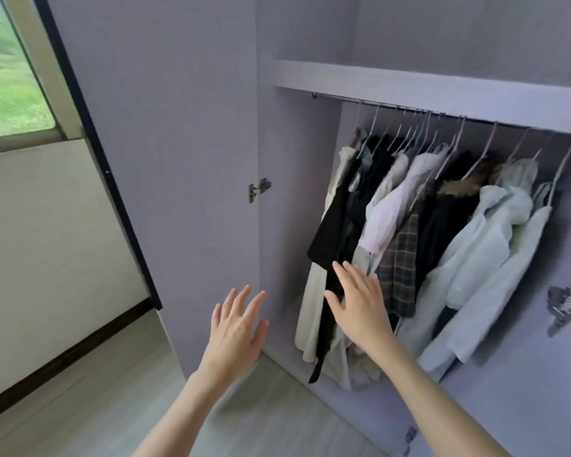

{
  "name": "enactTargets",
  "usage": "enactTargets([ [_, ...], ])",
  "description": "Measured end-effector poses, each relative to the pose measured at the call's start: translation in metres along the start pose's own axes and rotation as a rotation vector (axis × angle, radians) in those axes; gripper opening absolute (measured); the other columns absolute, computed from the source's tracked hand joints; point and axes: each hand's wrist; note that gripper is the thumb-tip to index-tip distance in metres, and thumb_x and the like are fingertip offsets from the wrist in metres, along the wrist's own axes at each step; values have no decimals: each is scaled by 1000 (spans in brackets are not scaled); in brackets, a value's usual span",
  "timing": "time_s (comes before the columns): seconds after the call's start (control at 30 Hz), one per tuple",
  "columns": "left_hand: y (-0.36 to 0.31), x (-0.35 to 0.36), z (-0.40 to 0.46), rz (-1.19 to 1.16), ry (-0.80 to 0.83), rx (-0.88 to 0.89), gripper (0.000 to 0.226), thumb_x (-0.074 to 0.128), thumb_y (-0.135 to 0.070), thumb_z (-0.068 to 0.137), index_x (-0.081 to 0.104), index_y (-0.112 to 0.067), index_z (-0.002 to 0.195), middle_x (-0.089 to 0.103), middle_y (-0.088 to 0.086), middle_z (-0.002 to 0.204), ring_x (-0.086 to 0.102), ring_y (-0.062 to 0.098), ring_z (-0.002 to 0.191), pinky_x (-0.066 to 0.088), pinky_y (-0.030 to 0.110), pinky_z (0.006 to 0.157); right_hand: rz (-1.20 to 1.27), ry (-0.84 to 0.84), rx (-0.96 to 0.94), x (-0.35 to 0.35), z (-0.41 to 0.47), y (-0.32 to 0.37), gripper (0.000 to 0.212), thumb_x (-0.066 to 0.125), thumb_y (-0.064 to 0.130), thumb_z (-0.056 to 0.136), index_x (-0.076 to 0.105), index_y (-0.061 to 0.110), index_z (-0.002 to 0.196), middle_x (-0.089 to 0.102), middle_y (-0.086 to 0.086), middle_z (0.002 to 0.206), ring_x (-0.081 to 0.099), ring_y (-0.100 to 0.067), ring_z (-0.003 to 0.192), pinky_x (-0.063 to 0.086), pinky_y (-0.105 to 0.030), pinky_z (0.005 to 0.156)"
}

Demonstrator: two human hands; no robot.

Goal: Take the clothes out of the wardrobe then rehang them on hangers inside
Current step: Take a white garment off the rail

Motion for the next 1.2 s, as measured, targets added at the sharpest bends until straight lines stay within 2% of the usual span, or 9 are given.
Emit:
enactTargets([
  [0.2, -11, 12, 107, -24, 2, 57, 48, 30, -34, 99, 23, -26, 146, 19, 1, 154, 4, 23, 144, 9, 43, 116, -56, -8, 8, 0, 97, -45, 56, 39, 36, 98, 19, 19, 148, 20, -5, 154, 13, -19, 143, 9, -42, 117],
  [0.33, -28, 24, 184, -61, -23, 72, 46, 32, -32, 100, 25, -26, 145, 22, -2, 152, 6, 20, 143, 10, 39, 116, -125, -65, -73, -9, 178, -72, 54, 40, 30, 98, 23, 14, 147, 25, -8, 153, 17, -22, 143, 9, -41, 116],
  [0.53, -53, 52, 277, -194, -3, 125, 45, 34, -29, 100, 30, -22, 143, 31, -1, 149, 23, 16, 138, 21, 33, 114, -342, -176, -102, -20, 285, -115, 49, 32, 29, 89, 59, 8, 124, 59, -13, 127, 50, -28, 124, 21, -54, 107],
  [0.7, -65, 61, 345, -269, -36, 162, 42, 37, -23, 100, 35, -15, 141, 37, 1, 144, 34, 16, 132, 20, 19, 107, -456, -29, -145, -28, 354, -129, 48, 28, 28, 100, 25, 16, 147, 23, -3, 154, 11, -19, 144, -7, -48, 114],
  [0.83, -75, 70, 400, -328, -29, 187, 41, 38, -20, 99, 37, -10, 140, 41, 4, 140, 38, 18, 128, 23, 15, 102, -513, 87, -132, -13, 379, -142, 49, 22, 33, 101, 19, 17, 148, 15, 0, 156, 1, -17, 144, -6, -47, 116],
  [0.9, -79, 78, 422, -363, -7, 192, 44, 40, -25, 99, 36, -10, 140, 43, 6, 137, 39, 18, 125, 25, 15, 99, -553, 53, -145, -3, 379, -155, 46, 33, 32, 99, 37, 13, 141, 29, -6, 151, 17, -20, 143, -1, -44, 116],
  [1.0, -86, 89, 445, -369, 47, 232, 48, 43, -29, 98, 35, -9, 141, 45, 5, 133, 39, 18, 123, 23, 12, 97, -522, -106, -139, 4, 374, -166, 33, 52, 30, 83, 71, 12, 103, 65, -8, 118, 56, -22, 117, 21, -41, 113],
  [1.07, -86, 97, 455, -360, 50, 241, 44, 45, -24, 97, 38, -8, 138, 48, 7, 128, 42, 20, 119, 25, 12, 93, -478, -96, -108, 4, 370, -168, 40, 41, 31, 81, 74, 13, 95, 68, -7, 111, 61, -21, 110, 27, -40, 103],
  [1.2, -87, 98, 481, -361, -18, 194, 37, 44, -9, 95, 45, -5, 132, 51, 11, 118, 50, 24, 108, 34, 17, 89, -491, -77, -58, 1, 366, -169, 48, 31, 32, 83, 73, 15, 100, 66, -5, 115, 59, -20, 114, 26, -39, 103],
])
Point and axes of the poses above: each hand's wrist, its own z-axis towards the middle knuckle, its own x-axis out of the palm, y = z × x
